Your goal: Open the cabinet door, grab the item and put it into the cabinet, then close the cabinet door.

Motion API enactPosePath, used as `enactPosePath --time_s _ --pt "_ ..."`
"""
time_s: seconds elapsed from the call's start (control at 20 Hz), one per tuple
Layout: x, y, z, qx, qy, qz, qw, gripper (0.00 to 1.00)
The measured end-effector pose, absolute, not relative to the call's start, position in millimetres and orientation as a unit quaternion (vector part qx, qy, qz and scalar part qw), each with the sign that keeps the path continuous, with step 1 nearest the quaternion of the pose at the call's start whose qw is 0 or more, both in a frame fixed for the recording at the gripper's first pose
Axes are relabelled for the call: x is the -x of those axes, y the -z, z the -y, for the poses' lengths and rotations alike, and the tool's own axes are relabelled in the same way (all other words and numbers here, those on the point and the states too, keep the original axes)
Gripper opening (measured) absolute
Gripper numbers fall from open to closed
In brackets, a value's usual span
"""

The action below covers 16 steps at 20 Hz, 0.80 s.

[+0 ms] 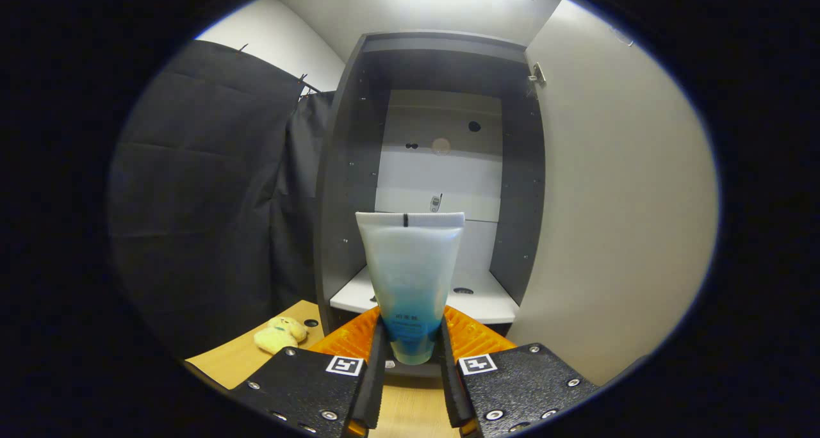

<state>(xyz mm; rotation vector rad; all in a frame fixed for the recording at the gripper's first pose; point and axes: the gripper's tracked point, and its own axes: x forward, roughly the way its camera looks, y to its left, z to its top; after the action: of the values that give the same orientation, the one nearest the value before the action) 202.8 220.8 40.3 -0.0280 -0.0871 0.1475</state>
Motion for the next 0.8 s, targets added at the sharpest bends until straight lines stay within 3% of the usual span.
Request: enactPosePath --time_s 0.45,0.8 --pt "-393.9 -48.2 -209.6 0.019 -0.033 0.063 0.997 0.40" --pt "-445.6 6.6 -210.4 -0.013 -0.039 0.009 0.999 0.40"
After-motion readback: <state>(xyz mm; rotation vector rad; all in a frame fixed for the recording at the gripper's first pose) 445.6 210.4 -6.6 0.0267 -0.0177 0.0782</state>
